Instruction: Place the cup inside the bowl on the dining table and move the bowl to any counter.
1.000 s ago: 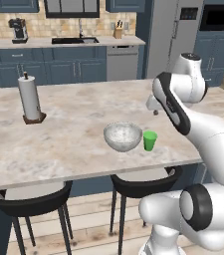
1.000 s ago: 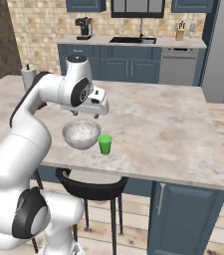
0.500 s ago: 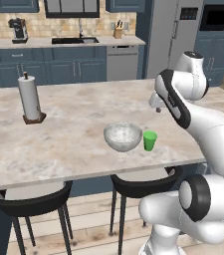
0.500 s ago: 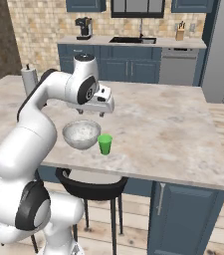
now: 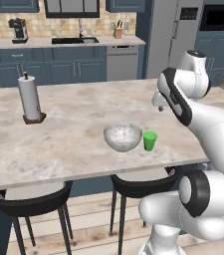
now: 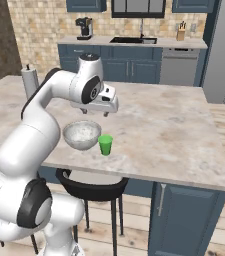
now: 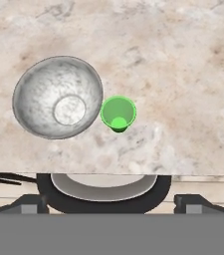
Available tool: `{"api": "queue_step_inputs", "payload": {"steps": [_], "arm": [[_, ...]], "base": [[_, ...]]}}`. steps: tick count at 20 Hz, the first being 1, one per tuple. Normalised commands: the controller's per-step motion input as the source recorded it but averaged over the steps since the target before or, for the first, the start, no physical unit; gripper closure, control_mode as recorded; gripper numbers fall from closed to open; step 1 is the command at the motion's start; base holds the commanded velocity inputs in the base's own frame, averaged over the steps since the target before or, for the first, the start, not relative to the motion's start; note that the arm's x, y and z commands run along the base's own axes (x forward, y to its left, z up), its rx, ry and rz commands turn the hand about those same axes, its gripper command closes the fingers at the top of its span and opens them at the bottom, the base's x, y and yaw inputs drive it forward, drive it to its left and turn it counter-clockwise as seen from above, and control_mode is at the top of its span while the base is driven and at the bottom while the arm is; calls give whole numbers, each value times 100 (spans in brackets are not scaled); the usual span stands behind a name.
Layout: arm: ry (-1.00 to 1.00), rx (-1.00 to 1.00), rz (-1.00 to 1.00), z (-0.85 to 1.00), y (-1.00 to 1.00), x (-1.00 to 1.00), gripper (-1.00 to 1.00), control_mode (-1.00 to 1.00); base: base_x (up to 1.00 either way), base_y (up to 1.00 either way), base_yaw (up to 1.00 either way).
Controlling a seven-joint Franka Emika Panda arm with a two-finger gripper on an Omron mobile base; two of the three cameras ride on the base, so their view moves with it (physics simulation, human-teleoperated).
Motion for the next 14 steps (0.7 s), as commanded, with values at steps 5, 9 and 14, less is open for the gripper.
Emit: {"api": "queue_step_inputs", "payload": {"steps": [5, 9, 14], "arm": [[0, 0, 0, 0, -13, 7, -100, -100], [0, 0, 0, 0, -8, 9, -100, -100], [0, 0, 0, 0, -2, 8, -100, -100]], "base": [[0, 0, 0], [0, 0, 0], [0, 0, 0]]}}
